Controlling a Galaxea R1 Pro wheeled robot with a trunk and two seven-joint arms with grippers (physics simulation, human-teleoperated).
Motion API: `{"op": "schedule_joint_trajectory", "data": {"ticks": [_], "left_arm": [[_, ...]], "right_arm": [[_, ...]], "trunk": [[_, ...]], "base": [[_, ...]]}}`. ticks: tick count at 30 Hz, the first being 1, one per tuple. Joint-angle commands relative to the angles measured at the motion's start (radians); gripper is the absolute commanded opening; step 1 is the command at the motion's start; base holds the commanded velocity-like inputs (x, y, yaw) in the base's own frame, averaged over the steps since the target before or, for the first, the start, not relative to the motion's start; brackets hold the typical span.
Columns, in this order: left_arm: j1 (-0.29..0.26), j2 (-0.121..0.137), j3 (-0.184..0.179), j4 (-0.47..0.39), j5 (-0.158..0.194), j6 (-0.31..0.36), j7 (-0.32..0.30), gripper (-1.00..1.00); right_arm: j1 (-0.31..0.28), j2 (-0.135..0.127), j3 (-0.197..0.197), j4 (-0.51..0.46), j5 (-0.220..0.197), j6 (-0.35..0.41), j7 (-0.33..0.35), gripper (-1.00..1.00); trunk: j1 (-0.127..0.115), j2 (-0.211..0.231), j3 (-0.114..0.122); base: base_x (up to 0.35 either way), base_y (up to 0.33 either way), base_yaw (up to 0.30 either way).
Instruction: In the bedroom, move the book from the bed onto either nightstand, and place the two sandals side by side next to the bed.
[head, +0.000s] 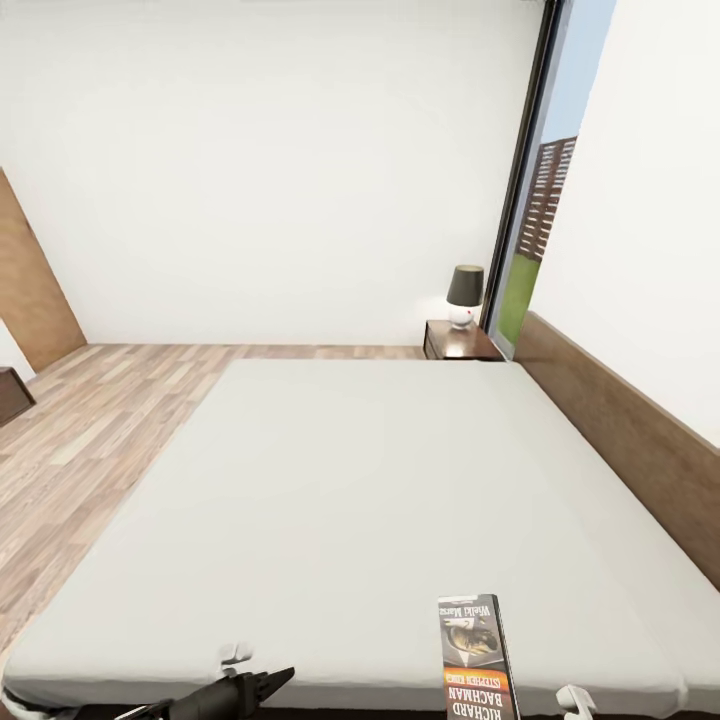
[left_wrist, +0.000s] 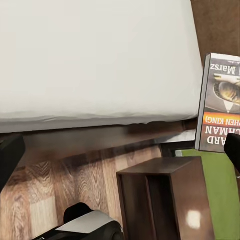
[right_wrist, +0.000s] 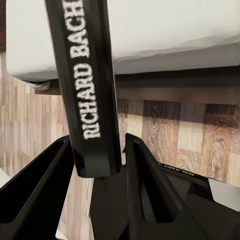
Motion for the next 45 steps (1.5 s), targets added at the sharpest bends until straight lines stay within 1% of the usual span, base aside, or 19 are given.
{"op": "schedule_joint_trajectory", "data": {"ticks": [1, 45], "left_arm": [[-0.001, 0.0, 0.008, 0.0, -0.004, 0.005, -0.005, 1.0], [-0.001, -0.001, 0.008, 0.0, -0.004, 0.005, -0.004, 1.0]], "right_arm": [[-0.001, -0.001, 0.005, -0.001, -0.01, 0.009, 0.0, -1.0], [-0.001, -0.001, 0.005, -0.001, -0.011, 0.009, 0.0, -1.0]], "trunk": [[0.0, -0.001, 0.0], [0.0, -0.001, 0.071]], "base": [[0.0, 0.0, 0.0], [0.0, 0.0, 0.0]]}}
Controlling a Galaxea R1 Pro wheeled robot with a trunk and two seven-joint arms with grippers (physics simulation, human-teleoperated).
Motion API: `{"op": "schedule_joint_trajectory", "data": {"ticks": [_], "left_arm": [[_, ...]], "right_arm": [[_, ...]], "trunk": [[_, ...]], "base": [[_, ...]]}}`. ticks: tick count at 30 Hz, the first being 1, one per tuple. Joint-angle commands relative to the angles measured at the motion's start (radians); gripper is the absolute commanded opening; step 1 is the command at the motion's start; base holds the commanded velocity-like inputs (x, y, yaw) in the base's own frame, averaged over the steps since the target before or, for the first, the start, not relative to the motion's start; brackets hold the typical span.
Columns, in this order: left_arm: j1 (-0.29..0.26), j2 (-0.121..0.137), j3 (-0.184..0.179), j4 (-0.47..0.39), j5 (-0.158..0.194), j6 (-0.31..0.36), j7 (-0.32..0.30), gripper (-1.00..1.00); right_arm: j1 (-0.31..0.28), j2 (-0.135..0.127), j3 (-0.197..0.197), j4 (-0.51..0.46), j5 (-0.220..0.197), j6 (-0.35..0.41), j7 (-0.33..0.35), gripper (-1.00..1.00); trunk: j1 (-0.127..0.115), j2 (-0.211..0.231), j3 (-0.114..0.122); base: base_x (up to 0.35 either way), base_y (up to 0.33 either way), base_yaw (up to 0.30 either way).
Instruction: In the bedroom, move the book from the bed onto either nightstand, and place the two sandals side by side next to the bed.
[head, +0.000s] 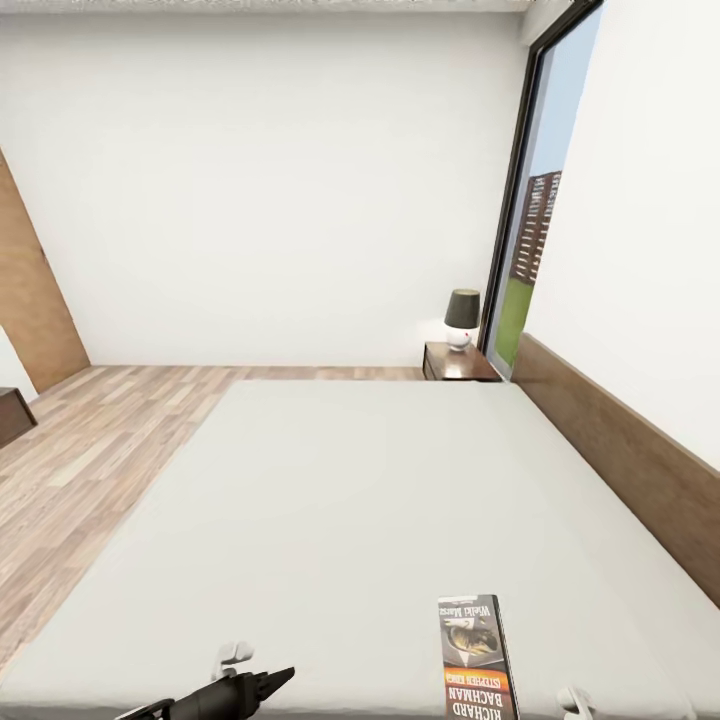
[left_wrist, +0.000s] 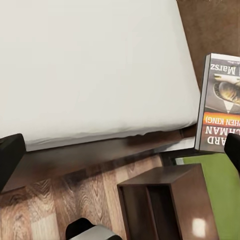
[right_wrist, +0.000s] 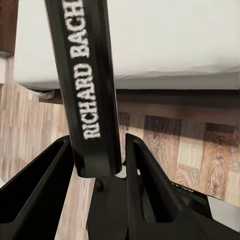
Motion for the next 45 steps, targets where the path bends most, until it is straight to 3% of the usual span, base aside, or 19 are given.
{"op": "schedule_joint_trajectory", "data": {"ticks": [1, 18, 27, 30, 33, 37, 41, 45], "left_arm": [[-0.001, 0.0, 0.008, 0.0, -0.004, 0.005, -0.005, 1.0], [-0.001, 0.0, 0.008, 0.0, -0.004, 0.005, -0.005, 1.0], [0.0, 0.005, 0.011, 0.0, -0.003, 0.005, -0.002, 1.0], [0.0, 0.002, 0.01, 0.001, -0.004, 0.004, 0.03, 1.0], [0.0, -0.007, 0.008, 0.028, -0.007, -0.002, 0.11, 1.0], [0.0, -0.024, 0.007, 0.065, -0.01, -0.065, 0.176, 1.0], [0.0, -0.03, 0.006, 0.081, -0.012, -0.123, 0.199, 1.0], [-0.001, -0.031, 0.006, 0.084, -0.011, -0.134, 0.202, 1.0]], "right_arm": [[-0.001, -0.001, 0.005, -0.001, -0.01, 0.009, 0.0, -1.0], [-0.001, 0.0, 0.001, 0.012, -0.011, 0.009, -0.008, -1.0], [-0.001, -0.004, -0.026, 0.044, -0.019, 0.01, -0.015, -1.0], [-0.001, -0.003, -0.028, 0.081, -0.021, 0.009, -0.011, -1.0], [-0.001, -0.002, -0.028, 0.094, -0.018, 0.008, -0.01, -1.0], [-0.001, 0.0, -0.026, 0.098, -0.014, 0.001, -0.012, -1.0], [-0.001, 0.0, -0.025, 0.099, -0.013, -0.054, -0.01, -1.0], [-0.001, 0.0, -0.025, 0.099, -0.013, -0.071, -0.009, -1.0]], "trunk": [[0.0, -0.001, 0.0], [0.0, -0.001, 0.023], [0.0, -0.001, 0.023], [0.0, -0.001, 0.023], [0.0, -0.001, 0.023], [0.0, -0.001, 0.023], [0.0, -0.001, 0.023], [0.0, -0.001, 0.023]], "base": [[0.0, 0.0, 0.0], [0.0, 0.0, 0.0], [0.0, 0.0, 0.0], [0.0, 0.0, 0.0], [0.0, 0.0, 0.0], [0.0, 0.0, 0.0], [0.0, 0.0, 0.0], [0.0, 0.0, 0.0]]}}
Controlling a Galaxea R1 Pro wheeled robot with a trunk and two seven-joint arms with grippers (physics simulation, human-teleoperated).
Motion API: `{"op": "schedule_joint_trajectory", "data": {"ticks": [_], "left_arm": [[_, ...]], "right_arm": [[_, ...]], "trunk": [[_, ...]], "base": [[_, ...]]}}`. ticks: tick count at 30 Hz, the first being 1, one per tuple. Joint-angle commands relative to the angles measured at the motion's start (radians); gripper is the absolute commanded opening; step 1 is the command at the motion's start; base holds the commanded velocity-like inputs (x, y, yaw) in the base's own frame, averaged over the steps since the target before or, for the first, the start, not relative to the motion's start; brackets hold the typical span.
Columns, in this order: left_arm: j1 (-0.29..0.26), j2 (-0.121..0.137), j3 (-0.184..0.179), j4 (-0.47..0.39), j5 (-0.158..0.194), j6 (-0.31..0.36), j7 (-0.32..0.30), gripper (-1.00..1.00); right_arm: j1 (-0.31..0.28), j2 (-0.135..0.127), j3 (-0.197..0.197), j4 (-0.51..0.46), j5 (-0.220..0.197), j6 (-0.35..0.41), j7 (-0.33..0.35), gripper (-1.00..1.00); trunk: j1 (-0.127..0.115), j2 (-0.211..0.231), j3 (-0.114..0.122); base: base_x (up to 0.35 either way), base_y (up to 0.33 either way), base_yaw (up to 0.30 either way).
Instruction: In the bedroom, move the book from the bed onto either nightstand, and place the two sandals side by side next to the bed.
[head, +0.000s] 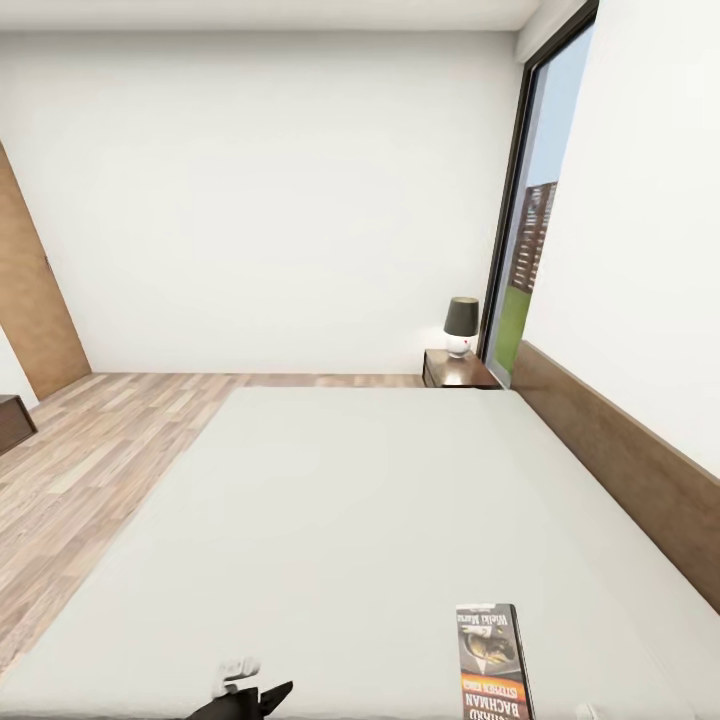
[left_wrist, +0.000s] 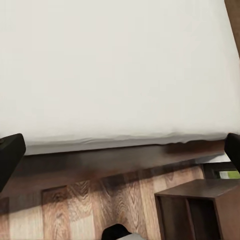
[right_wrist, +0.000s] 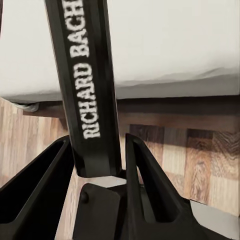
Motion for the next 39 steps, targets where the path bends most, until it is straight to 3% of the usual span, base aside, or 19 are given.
{"op": "schedule_joint_trajectory", "data": {"ticks": [1, 39], "left_arm": [[-0.001, 0.0, 0.008, 0.002, -0.006, -0.005, -0.003, 1.0], [-0.001, -0.006, 0.008, 0.004, -0.005, -0.006, -0.001, 1.0]], "right_arm": [[-0.001, -0.001, 0.004, -0.001, -0.011, 0.009, 0.001, -1.0], [-0.001, -0.001, 0.004, 0.001, -0.011, 0.006, 0.0, -1.0]], "trunk": [[0.0, -0.001, -0.002], [0.0, -0.001, -0.001]], "base": [[0.0, 0.0, 0.0], [0.0, 0.0, 0.253]]}}
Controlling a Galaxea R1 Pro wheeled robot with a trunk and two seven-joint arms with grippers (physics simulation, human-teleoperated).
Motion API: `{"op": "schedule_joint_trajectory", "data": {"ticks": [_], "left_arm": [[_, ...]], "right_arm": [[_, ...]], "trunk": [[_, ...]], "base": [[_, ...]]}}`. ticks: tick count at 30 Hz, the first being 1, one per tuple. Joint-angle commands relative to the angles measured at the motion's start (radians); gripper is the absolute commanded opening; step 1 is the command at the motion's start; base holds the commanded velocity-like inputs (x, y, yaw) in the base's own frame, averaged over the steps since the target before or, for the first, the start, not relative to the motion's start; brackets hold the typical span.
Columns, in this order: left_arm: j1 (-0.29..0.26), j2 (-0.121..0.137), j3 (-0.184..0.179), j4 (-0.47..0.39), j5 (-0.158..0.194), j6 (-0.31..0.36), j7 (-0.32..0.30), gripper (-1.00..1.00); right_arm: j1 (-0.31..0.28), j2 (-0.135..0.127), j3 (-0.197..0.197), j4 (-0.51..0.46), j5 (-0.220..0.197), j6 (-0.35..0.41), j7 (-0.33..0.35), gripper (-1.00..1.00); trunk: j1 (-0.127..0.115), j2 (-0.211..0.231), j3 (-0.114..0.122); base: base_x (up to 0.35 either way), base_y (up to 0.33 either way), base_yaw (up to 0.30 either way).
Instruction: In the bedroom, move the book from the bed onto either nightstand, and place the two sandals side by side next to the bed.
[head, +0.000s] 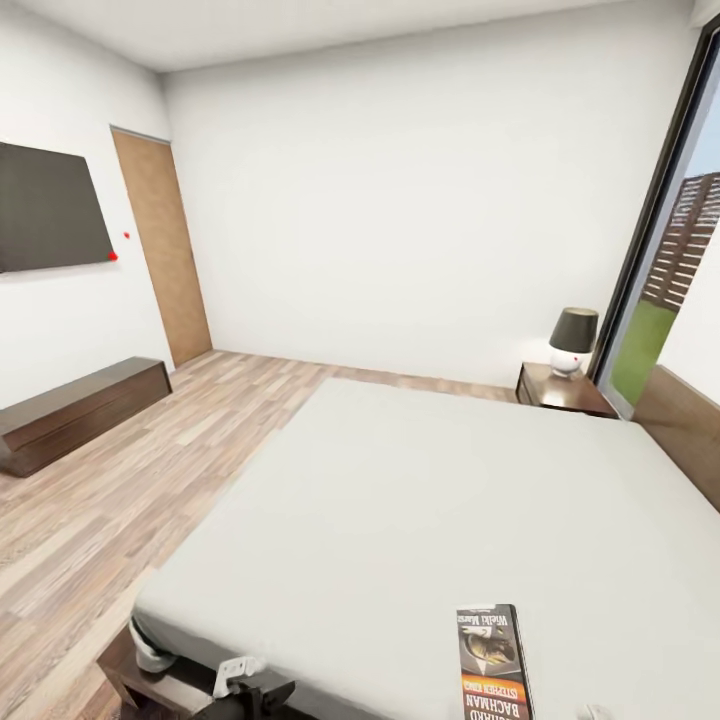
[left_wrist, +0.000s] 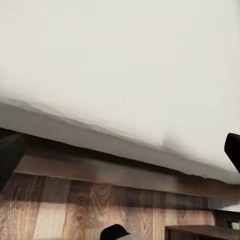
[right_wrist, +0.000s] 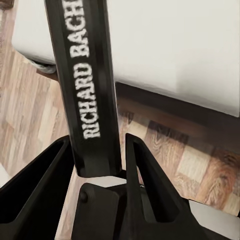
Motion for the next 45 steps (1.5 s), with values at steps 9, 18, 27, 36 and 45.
{"op": "schedule_joint_trajectory", "data": {"ticks": [9, 18, 27, 36, 45], "left_arm": [[-0.001, 0.0, 0.008, 0.002, -0.006, -0.004, -0.003, 1.0], [-0.001, 0.0, 0.008, 0.002, -0.006, -0.004, -0.002, 1.0], [-0.001, 0.0, 0.008, 0.002, -0.006, -0.004, -0.002, 1.0], [-0.001, 0.0, 0.008, 0.002, -0.006, -0.004, -0.002, 1.0], [-0.001, 0.0, 0.008, 0.002, -0.006, -0.004, -0.002, 1.0]], "right_arm": [[-0.001, -0.001, 0.003, 0.0, -0.013, 0.01, 0.001, -1.0], [-0.001, -0.001, 0.003, 0.0, -0.013, 0.01, 0.001, -1.0], [-0.001, -0.001, 0.003, 0.0, -0.013, 0.01, 0.0, -1.0], [-0.001, -0.001, 0.003, 0.002, -0.012, 0.01, -0.001, -1.0], [-0.001, -0.001, 0.003, 0.002, -0.012, 0.01, -0.001, -1.0]], "trunk": [[0.0, -0.001, -0.002], [0.0, -0.001, -0.002], [0.0, -0.001, -0.002], [0.0, -0.001, -0.002], [0.0, -0.001, -0.002]], "base": [[0.0, 0.0, 0.273], [0.0, 0.0, 0.273], [0.0, 0.0, 0.274], [0.0, 0.0, 0.276], [0.0, 0.0, 0.277]]}}
